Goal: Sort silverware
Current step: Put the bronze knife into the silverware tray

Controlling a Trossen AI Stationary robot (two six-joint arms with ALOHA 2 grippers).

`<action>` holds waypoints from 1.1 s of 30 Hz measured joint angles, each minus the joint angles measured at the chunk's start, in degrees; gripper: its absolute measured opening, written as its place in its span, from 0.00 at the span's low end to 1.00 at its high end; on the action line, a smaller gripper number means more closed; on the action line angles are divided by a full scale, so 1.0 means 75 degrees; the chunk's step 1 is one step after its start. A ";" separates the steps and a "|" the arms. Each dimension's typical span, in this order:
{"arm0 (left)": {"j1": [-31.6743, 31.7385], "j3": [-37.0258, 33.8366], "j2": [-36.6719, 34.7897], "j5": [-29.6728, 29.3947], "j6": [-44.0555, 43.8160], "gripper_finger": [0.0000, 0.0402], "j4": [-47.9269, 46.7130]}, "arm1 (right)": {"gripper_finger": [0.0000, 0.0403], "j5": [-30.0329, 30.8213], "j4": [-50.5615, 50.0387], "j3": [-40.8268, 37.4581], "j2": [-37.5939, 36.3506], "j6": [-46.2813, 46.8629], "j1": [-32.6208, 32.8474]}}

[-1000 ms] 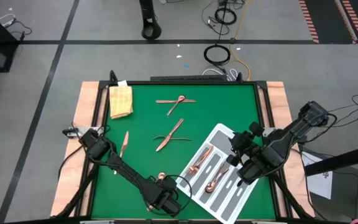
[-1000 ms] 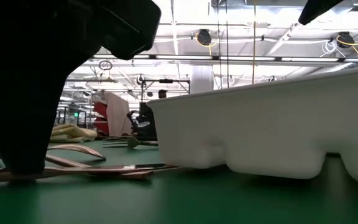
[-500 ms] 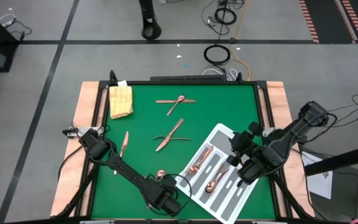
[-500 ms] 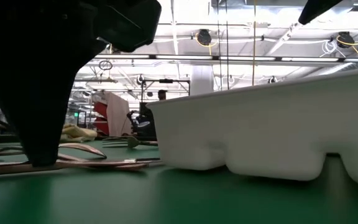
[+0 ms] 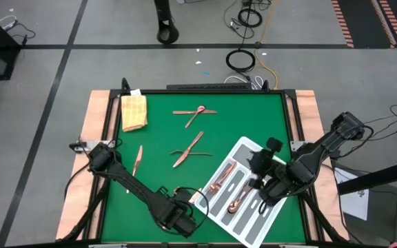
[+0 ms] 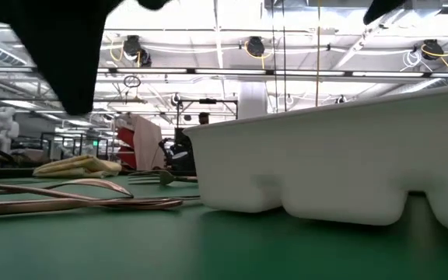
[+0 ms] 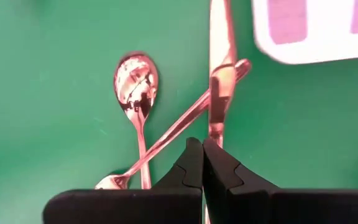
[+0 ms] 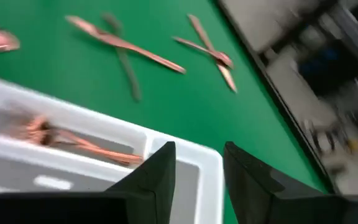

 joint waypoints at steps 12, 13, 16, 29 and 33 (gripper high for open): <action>-0.0877 0.0012 -0.2128 -0.0173 -0.0359 0.00 -0.1594 | 0.52 -0.2375 0.5311 0.0006 0.0386 -0.5526 -0.1423; -0.0974 0.0012 -0.2272 -0.0231 -0.0556 0.00 -0.1810 | 0.52 -0.2632 0.5603 0.0006 0.0565 -0.5725 -0.1497; -0.1269 0.0012 -0.2675 -0.0422 -0.1167 0.00 -0.2384 | 0.52 -0.3311 0.6041 0.0280 0.1282 -0.5962 -0.1665; -0.1832 -0.0003 -0.3096 -0.0934 -0.1422 0.00 -0.2519 | 0.50 -0.5107 0.4509 0.4651 0.4685 -0.7293 -0.1708; -0.1877 -0.0004 -0.3096 -0.0934 -0.1153 0.00 -0.2521 | 0.50 -0.5553 0.4412 0.5749 0.5682 -0.7645 -0.1708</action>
